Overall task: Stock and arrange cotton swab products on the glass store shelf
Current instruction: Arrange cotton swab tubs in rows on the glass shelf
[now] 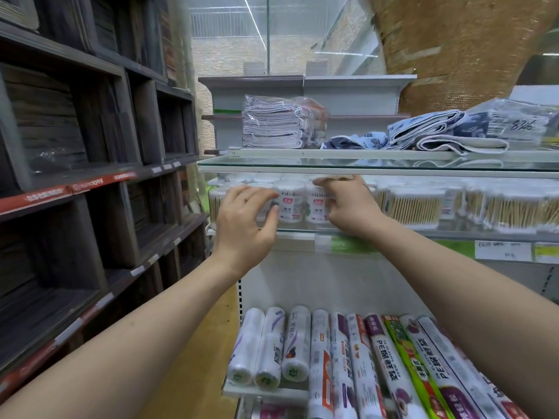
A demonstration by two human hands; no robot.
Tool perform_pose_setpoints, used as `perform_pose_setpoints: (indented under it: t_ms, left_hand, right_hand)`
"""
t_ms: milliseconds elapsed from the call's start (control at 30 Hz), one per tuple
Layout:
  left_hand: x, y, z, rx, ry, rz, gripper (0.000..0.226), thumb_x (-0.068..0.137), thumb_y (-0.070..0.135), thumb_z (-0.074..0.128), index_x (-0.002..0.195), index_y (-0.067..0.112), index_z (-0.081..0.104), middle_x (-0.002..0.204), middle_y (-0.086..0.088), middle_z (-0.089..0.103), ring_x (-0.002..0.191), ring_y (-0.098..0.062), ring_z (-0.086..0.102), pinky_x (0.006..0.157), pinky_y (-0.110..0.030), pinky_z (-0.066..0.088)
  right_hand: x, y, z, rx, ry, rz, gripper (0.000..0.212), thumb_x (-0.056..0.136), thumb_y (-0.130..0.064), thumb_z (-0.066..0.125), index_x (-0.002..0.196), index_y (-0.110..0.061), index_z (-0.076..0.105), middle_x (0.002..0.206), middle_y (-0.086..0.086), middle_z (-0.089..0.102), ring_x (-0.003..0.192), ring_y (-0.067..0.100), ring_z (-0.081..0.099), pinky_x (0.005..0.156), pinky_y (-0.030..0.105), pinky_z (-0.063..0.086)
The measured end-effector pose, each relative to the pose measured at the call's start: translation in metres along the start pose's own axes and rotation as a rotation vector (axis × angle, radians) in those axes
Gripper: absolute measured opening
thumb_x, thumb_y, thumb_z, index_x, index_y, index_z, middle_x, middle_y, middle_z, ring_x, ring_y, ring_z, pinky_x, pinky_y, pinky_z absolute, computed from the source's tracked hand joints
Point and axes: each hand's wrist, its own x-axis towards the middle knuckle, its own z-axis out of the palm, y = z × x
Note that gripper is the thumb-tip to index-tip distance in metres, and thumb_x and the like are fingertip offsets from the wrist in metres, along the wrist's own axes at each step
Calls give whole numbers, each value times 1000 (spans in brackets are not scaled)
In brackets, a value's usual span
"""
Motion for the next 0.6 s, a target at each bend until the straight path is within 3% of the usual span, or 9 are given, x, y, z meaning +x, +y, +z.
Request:
perform_pose_setpoints:
  t_ms: [167, 333, 467, 600]
  left_hand:
    - [-1, 6, 10, 32, -44, -67, 24, 87, 18, 65, 107, 10, 75, 104, -1, 74, 104, -24, 59, 97, -25, 38]
    - [-2, 11, 15, 45, -62, -104, 25, 86, 18, 65, 107, 10, 76, 106, 0, 74, 107, -24, 58, 99, -29, 40]
    - [-7, 12, 18, 41, -74, -104, 24, 86, 18, 65, 107, 12, 76, 106, -1, 73, 107, -25, 59, 101, -29, 40]
    - [-8, 14, 23, 28, -119, -117, 26, 87, 18, 64, 109, 12, 76, 108, 1, 73, 109, -25, 58, 102, -26, 37]
  right_hand:
    - [0, 6, -3, -22, 6, -33, 64, 84, -4, 52, 143, -29, 49, 138, 0, 59, 131, 31, 41, 109, 36, 37]
    - [-3, 13, -7, -90, -3, -106, 70, 84, -9, 53, 150, -26, 38, 137, 6, 60, 128, 31, 48, 117, 39, 25]
    - [-12, 30, -13, -117, 77, -105, 61, 87, -15, 56, 147, -21, 45, 125, 9, 66, 119, 32, 56, 108, 39, 35]
    - [-23, 45, -18, -127, 238, -119, 37, 83, -10, 60, 119, -12, 68, 95, 9, 73, 91, 36, 64, 83, 41, 47]
